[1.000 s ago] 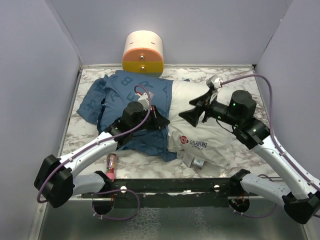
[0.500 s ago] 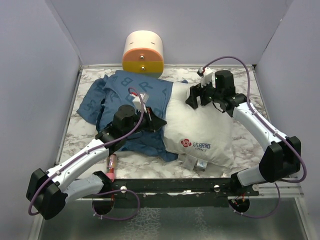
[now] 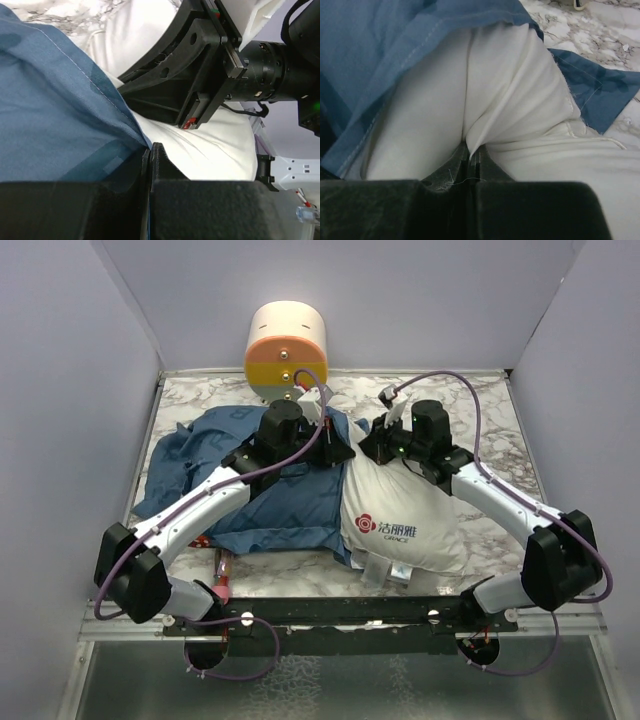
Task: Put the pillow into the pillowcase
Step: Stuff the pillow into the pillowcase.
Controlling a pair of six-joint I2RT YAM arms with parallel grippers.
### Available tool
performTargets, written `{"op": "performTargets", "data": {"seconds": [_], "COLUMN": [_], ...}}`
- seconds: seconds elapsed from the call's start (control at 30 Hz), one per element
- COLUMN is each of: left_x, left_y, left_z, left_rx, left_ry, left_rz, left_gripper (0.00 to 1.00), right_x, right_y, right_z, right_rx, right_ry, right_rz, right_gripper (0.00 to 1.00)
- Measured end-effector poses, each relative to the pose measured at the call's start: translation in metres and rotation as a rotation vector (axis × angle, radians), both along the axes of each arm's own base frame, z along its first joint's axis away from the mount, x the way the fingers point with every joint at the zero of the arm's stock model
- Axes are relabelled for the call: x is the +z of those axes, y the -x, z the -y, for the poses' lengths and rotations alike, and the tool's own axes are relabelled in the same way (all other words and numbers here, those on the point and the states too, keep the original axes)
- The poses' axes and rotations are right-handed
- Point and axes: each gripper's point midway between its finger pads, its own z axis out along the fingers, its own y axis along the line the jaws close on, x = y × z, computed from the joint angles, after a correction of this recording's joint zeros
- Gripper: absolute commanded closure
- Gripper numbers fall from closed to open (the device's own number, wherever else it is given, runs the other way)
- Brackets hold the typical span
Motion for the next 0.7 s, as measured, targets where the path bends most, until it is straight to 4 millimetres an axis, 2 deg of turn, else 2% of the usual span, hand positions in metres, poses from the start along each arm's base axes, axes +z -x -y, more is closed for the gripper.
{"op": "performTargets", "data": {"seconds": [0.2,0.33,0.47,0.57,0.63,0.7], "left_x": [-0.011,-0.002,0.046,0.08,0.102,0.115], "left_y": [-0.003,-0.004,-0.033,-0.05,-0.054,-0.049], "left_z": [0.013,0.013,0.016,0.02,0.023,0.025], "left_rx": [-0.061,-0.094,-0.105,-0.135,-0.163,-0.194], "left_ry": [0.008,0.012,0.052,0.069,0.082,0.094], "left_rz": [-0.052,-0.063,-0.017,0.014,0.041,0.067], "left_gripper": [1.0,1.0,1.0,1.0,1.0,1.0], "right_x": [0.004,0.015,0.045,0.082,0.111,0.141], "right_y": [-0.013,-0.021,-0.038,-0.049,-0.048,-0.038], "right_z": [-0.002,-0.001,0.007,0.015,0.021,0.03], "right_rx": [-0.104,-0.156,-0.214,-0.26,-0.274,-0.285], "right_ry": [-0.085,-0.128,-0.181,-0.227,-0.268,-0.31], "right_rz": [-0.058,-0.064,-0.016,0.066,0.137,0.208], "right_gripper": [0.99,0.99,0.99,0.99,0.99,0.99]}}
